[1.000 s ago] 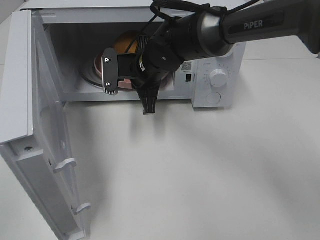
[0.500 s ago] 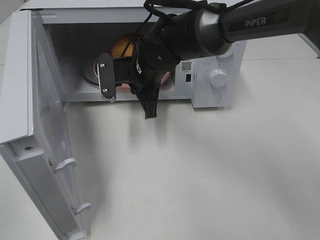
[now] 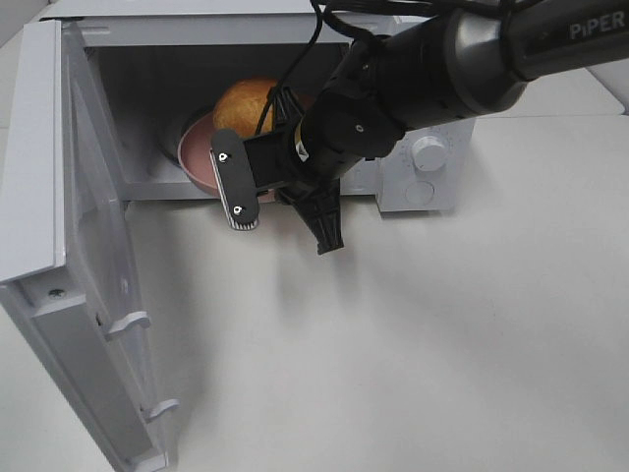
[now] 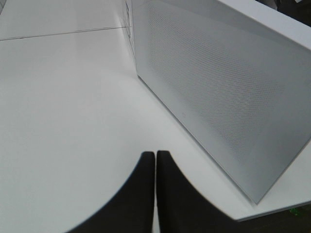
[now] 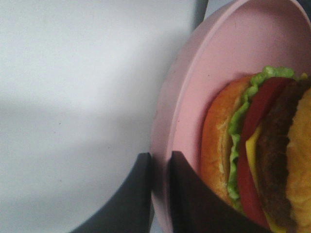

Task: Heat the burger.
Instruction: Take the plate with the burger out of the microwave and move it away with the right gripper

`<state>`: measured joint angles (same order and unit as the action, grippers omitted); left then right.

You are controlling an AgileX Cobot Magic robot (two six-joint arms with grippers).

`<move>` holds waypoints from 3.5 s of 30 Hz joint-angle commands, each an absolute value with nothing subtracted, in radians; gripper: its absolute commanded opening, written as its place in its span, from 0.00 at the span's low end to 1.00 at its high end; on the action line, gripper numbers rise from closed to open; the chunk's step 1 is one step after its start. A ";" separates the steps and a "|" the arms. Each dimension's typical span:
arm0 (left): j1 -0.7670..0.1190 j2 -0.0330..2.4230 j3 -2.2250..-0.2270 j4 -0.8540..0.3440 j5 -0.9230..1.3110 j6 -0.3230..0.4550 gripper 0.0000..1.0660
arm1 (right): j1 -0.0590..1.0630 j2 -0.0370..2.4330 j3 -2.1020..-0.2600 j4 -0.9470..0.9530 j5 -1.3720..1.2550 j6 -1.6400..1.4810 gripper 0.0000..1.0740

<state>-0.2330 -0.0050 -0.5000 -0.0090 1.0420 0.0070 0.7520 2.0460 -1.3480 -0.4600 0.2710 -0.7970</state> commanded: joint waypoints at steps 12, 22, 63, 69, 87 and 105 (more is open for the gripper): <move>-0.233 -0.024 -0.498 -0.013 1.032 0.010 0.00 | 0.755 1.841 -1.115 -0.480 0.138 -0.914 0.00; -0.233 -0.024 -0.498 -0.013 1.032 0.010 0.00 | 0.755 1.689 -0.869 -0.481 0.063 -0.959 0.00; -0.233 -0.024 -0.498 -0.014 1.032 0.010 0.00 | 0.755 1.417 -0.523 -0.481 0.233 -0.569 0.00; -0.233 -0.024 -0.498 -0.014 1.032 0.010 0.00 | 0.755 1.417 -0.522 -0.567 0.303 -0.316 0.00; -0.233 -0.024 -0.498 -0.014 1.032 0.010 0.00 | 0.752 1.417 -0.462 -0.972 0.495 0.682 0.00; -0.233 -0.024 -0.498 -0.014 1.032 0.010 0.00 | 0.534 1.561 -0.506 -1.024 0.356 0.766 0.00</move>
